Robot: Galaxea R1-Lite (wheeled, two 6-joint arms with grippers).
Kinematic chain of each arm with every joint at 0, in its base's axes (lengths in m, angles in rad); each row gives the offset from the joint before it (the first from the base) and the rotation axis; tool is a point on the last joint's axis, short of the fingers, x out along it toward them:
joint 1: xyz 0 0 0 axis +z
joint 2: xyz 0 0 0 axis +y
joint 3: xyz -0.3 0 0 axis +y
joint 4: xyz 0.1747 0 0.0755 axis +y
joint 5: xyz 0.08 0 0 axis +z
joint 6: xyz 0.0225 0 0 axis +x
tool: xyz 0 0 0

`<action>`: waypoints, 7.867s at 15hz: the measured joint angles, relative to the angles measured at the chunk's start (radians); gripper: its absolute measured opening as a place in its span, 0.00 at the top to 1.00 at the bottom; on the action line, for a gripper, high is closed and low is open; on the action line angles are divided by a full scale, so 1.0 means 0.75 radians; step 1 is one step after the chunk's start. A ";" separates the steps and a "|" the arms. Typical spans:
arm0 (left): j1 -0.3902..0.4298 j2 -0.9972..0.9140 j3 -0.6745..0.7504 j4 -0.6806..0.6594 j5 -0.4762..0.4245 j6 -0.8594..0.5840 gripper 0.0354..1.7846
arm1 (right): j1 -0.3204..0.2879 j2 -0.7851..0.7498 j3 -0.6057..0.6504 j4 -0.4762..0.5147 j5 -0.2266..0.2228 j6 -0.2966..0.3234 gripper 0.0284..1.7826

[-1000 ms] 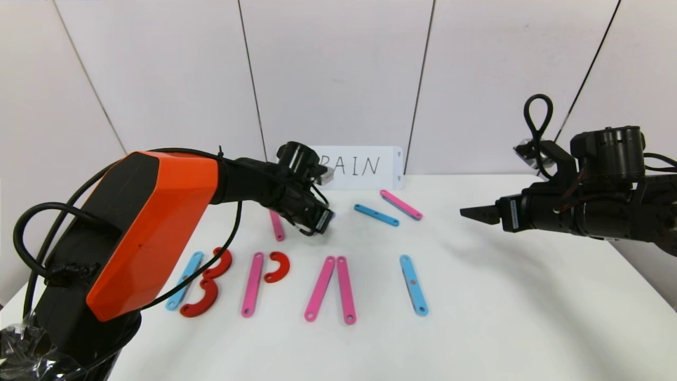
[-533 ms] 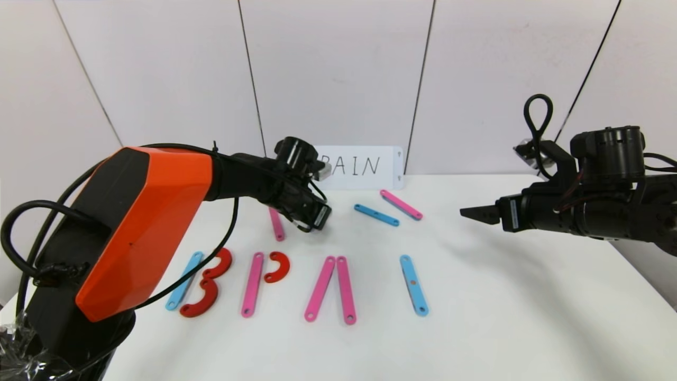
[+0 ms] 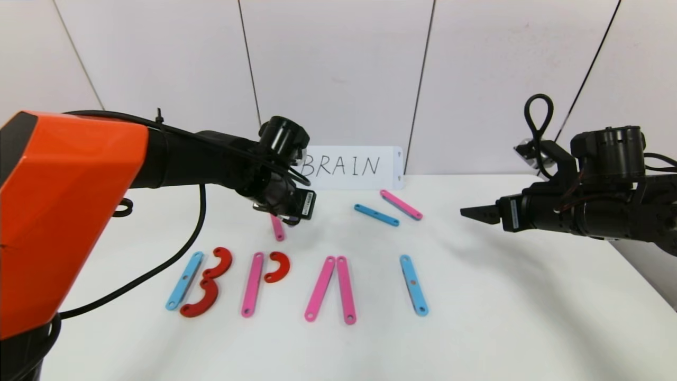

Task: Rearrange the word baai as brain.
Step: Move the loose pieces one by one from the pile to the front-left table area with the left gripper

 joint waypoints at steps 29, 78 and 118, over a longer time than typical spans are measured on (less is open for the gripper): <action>-0.311 -0.233 0.561 0.154 0.312 -1.234 0.86 | 0.005 0.030 0.002 0.000 -0.001 -0.002 0.02; -0.282 -0.135 0.602 0.107 0.294 -1.201 0.86 | 0.018 0.036 0.005 0.001 -0.003 -0.002 0.02; -0.306 -0.155 0.551 0.106 0.285 -1.134 0.03 | 0.020 0.044 0.009 0.000 -0.004 -0.002 0.02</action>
